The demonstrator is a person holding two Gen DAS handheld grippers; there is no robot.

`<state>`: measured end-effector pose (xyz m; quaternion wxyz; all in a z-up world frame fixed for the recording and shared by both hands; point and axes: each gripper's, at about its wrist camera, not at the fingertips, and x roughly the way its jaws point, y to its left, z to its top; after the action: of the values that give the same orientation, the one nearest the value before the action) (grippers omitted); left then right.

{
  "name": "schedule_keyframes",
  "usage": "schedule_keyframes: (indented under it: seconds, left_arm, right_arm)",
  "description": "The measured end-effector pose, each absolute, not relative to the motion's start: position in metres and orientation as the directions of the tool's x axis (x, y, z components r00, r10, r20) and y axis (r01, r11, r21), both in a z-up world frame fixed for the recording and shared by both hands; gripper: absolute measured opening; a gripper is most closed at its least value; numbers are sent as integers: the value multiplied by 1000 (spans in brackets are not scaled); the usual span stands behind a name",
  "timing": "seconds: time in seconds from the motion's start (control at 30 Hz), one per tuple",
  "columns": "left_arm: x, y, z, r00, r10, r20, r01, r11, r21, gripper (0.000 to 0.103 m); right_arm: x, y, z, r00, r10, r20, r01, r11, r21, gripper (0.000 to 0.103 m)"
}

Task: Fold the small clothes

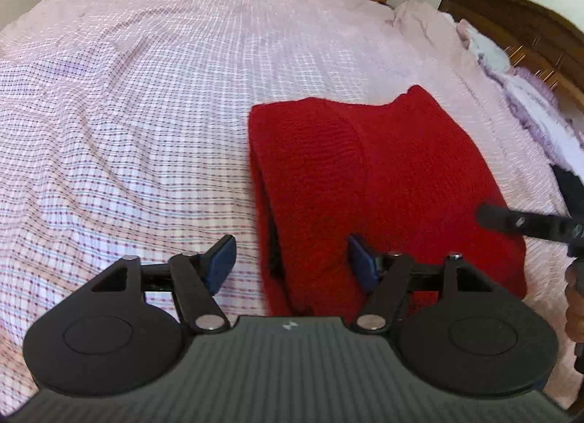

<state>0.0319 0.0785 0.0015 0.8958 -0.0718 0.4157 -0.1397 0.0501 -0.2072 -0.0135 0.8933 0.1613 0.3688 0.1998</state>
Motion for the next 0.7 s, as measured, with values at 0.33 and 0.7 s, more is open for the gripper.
schedule_keyframes:
  seconds: [0.33, 0.7]
  left_arm:
    - [37, 78, 14, 623, -284, -729, 206, 958, -198, 84]
    - [-31, 64, 60, 695, -239, -678, 156, 971, -182, 84]
  right_arm:
    - [35, -213, -6, 684, 451, -574, -217, 876, 430, 68]
    - [-28, -204, 29, 775, 351, -526, -203, 926, 318, 82]
